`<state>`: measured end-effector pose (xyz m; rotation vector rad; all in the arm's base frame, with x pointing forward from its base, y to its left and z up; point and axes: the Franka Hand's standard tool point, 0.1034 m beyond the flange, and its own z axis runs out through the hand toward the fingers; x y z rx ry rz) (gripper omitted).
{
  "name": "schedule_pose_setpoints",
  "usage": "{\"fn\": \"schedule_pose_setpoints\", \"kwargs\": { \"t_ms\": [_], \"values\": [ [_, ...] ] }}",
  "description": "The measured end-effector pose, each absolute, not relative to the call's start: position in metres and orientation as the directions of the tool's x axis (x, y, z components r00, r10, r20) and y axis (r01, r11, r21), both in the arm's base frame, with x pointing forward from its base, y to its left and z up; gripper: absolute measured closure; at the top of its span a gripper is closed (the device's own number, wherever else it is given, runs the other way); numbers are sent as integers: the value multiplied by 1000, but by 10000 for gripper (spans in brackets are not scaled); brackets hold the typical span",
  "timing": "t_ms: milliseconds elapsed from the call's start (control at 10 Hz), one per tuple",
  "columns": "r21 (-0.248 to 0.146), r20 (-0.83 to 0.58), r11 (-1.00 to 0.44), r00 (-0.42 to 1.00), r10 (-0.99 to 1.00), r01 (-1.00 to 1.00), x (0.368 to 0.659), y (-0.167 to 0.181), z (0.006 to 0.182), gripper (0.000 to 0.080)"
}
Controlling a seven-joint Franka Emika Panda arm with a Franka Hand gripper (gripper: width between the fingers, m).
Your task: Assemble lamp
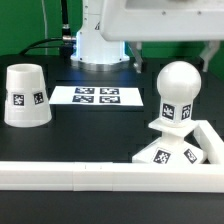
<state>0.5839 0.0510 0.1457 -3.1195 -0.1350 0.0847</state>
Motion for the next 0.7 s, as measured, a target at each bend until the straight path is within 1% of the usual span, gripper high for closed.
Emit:
{"fn": "schedule_pose_setpoints", "kwargs": {
  "t_ms": [100, 300, 500, 700],
  "values": [
    [-20, -52, -994, 993, 107, 106, 571, 35, 150, 101],
    [-17, -59, -994, 992, 108, 107, 551, 2, 136, 101],
    [-18, -55, -993, 992, 118, 117, 554, 9, 138, 101],
    [-18, -57, -993, 992, 117, 116, 554, 8, 137, 101]
  ]
}}
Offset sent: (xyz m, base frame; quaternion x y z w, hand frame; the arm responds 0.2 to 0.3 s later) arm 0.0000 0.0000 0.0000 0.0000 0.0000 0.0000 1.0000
